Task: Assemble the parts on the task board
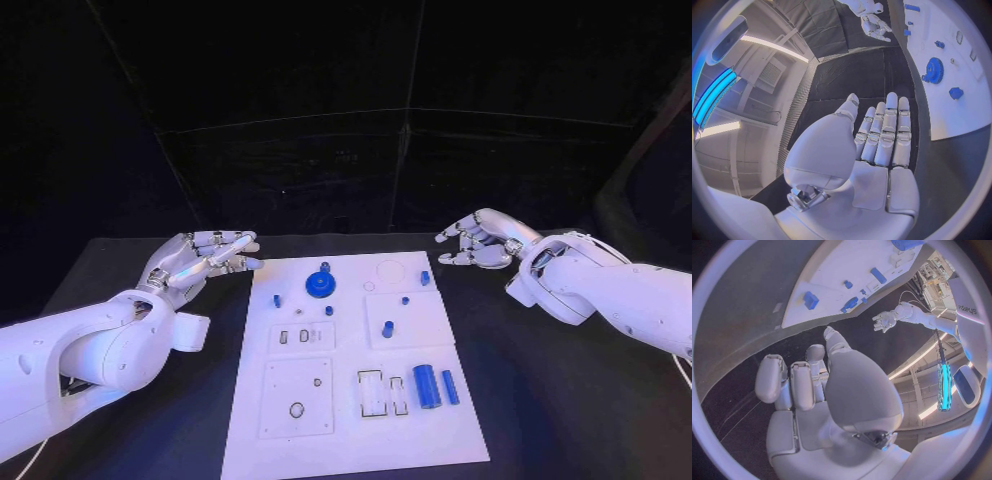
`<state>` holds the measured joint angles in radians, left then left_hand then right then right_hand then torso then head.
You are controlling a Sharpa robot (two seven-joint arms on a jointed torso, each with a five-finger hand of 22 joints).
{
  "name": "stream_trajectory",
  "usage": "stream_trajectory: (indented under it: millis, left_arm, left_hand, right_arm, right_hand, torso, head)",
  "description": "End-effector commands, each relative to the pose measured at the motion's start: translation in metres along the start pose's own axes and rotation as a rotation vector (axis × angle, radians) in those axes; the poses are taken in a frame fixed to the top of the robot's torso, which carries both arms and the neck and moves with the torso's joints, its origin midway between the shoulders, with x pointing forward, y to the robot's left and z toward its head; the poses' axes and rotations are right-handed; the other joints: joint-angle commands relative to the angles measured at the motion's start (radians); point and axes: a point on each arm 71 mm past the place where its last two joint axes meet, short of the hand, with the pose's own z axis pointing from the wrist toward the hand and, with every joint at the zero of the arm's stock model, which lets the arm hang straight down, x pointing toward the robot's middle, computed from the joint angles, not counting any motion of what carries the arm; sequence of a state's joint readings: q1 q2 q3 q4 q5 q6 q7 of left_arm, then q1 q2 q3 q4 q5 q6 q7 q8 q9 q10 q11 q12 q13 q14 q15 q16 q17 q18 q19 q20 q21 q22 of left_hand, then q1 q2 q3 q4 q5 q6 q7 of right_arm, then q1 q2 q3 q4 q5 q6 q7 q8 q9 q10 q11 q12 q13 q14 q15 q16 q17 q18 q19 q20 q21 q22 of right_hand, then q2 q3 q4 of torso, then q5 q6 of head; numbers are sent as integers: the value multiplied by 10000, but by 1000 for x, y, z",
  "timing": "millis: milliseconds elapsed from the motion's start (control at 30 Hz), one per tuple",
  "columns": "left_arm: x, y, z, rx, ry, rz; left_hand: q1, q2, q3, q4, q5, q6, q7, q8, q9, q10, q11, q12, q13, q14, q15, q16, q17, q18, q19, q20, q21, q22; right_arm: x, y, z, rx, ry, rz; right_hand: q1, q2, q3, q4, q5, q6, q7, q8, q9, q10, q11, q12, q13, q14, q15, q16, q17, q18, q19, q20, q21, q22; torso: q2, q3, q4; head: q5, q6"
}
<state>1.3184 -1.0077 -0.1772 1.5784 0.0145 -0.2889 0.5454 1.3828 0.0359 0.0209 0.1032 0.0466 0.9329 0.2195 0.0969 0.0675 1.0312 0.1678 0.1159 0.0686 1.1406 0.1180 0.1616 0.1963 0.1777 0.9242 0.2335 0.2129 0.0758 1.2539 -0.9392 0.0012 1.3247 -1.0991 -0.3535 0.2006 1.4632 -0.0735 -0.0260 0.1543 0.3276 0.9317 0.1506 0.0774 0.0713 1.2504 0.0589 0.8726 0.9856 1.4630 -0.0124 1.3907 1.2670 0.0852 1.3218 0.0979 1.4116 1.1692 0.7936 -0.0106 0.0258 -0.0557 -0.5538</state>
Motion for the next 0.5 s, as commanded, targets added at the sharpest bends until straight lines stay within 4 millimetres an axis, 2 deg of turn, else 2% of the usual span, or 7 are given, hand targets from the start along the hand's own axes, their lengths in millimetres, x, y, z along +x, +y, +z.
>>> stream_trajectory:
  millis: [33,67,200,333,367,467,500]
  left_arm:
    - [3,-2,2,206,249,-103]
    - [3,-2,2,204,252,-103]
    - [3,-1,3,192,256,-94]
    - [3,0,5,179,263,-90]
    - [3,1,5,176,267,-90]
    - [4,1,5,167,281,-95]
    - [4,1,6,164,287,-99]
  left_hand:
    - [-11,77,-22,-62,28,76,11,40,8,72,-16,56,9,76,-9,-20,8,80,67,16,-28,-13]
    - [-11,77,-22,-62,28,76,11,40,8,72,-16,56,9,76,-9,-20,8,80,67,16,-28,-13]
    - [-17,80,-23,-63,28,84,9,41,8,87,-20,59,10,82,-12,-22,13,80,73,13,-28,-14]
    - [-19,80,-24,-64,28,84,9,40,7,87,-19,58,10,81,-11,-24,14,80,74,12,-28,-14]
    - [-19,80,-24,-64,28,84,10,40,7,87,-19,58,10,81,-11,-24,14,80,74,12,-28,-14]
    - [-20,79,-24,-64,28,84,10,39,7,87,-19,57,9,81,-11,-25,14,79,74,12,-28,-14]
    - [-20,79,-24,-64,28,84,10,39,7,87,-19,57,9,81,-11,-25,14,79,74,12,-28,-14]
  right_arm:
    - [2,-6,-4,-155,309,213]
    - [3,-8,-5,-120,339,197]
    - [11,-16,-9,-1,605,-14]
    - [22,-20,-12,67,845,-57]
    - [24,-20,-12,72,890,-55]
    - [30,-21,-11,78,979,-44]
    - [31,-21,-10,73,989,-41]
  right_hand:
    - [102,6,-24,-70,-51,-20,-6,-15,-5,-97,-8,-77,-19,442,-38,-32,12,-15,-77,-25,-69,-20]
    - [107,-1,-35,-74,-57,-39,-1,-25,-9,-109,-4,-100,-37,441,-36,-34,10,-12,-84,-24,-75,-33]
    - [104,-31,-98,-78,-79,-154,24,-78,-29,-155,20,-195,-114,439,-20,-46,8,-7,-108,-16,-100,-72]
    - [84,-39,-154,-65,-111,-249,45,-110,-40,-184,39,-259,-168,440,-4,-48,18,-4,-119,-4,-115,-90]
    - [84,-39,-155,-65,-112,-251,45,-111,-40,-185,39,-260,-169,441,-4,-47,19,-4,-119,-4,-115,-90]
    - [70,-33,-175,-53,-122,-286,54,-119,-43,-181,47,-256,-167,445,2,-37,40,-6,-113,0,-113,-82]
    - [70,-33,-175,-53,-122,-286,54,-119,-43,-181,47,-256,-167,445,2,-37,40,-6,-113,0,-113,-82]
  torso:
    - [-1,13,-11]
    - [-3,2,-3]
    - [2,10,1]
    - [0,-5,14]
    - [2,5,13]
    - [-6,-19,15]
    - [-5,-16,17]
  head:
    - [-14,-29]
    - [-23,-36]
    - [-59,-65]
    - [-80,-90]
    - [-75,-98]
    - [-89,-112]
    - [-92,-112]
